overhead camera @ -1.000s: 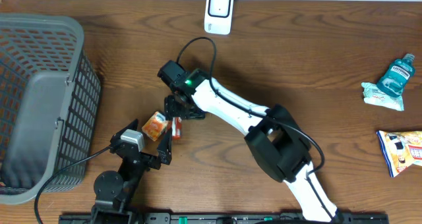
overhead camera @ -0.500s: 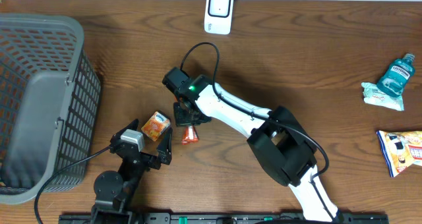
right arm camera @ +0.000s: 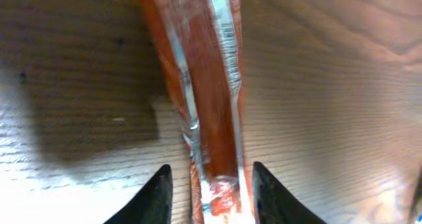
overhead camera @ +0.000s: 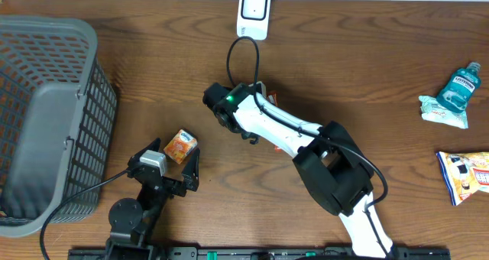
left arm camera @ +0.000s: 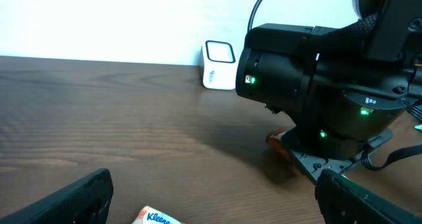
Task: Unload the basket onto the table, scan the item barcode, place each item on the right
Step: 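Lift the snack stick and move it right with the right gripper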
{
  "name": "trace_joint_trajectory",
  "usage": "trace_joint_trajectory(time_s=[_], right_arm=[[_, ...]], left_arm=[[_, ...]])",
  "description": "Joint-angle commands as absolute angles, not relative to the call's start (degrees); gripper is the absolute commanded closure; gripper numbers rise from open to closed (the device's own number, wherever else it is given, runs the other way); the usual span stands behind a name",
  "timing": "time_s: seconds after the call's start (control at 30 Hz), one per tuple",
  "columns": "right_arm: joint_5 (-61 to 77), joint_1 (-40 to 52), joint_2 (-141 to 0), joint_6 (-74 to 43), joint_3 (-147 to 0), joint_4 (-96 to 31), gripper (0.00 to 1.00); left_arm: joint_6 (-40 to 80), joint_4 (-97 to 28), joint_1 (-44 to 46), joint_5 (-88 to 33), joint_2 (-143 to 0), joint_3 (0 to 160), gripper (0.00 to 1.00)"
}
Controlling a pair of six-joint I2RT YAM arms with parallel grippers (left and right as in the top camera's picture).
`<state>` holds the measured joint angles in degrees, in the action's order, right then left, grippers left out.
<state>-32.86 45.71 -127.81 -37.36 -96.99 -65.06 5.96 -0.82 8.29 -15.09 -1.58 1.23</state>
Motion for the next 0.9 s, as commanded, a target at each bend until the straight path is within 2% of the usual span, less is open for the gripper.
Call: trace_joint_trajectory(time_s=[0.0,0.13,0.2,0.47,0.63,0.77,0.87], right_arm=[[-36.47,45.80,-123.57,-40.49,-96.75,-65.69,0.57],[-35.57,44.77,-119.33,-44.86,-96.75,-65.39,0.12],[-32.08,43.11,-117.43,-44.18,-96.75,-63.72,0.01],[-0.54,30.24,-118.15,-21.80,-96.73,-51.44,0.01],[9.13,23.57,-120.31,-15.29,-96.73,-46.63,0.02],[26.96,19.90,-122.80,-3.40,-96.73,-44.36,0.01],[30.83,17.87,-125.67,0.12,-96.73,-44.51,0.01]], left_arm=[[5.58,-2.72,8.05,-15.64,-1.39,0.23,0.02],[5.58,-2.72,8.05,-15.64,-1.39,0.23,0.02],[5.58,-2.72,8.05,-15.64,-1.39,0.23,0.02],[5.58,-2.72,8.05,-15.64,-1.39,0.23,0.02],[5.58,-2.72,8.05,-15.64,-1.39,0.23,0.02],[5.58,-2.72,8.05,-15.64,-1.39,0.23,0.02],[5.58,-2.72,8.05,-15.64,-1.39,0.23,0.02]])
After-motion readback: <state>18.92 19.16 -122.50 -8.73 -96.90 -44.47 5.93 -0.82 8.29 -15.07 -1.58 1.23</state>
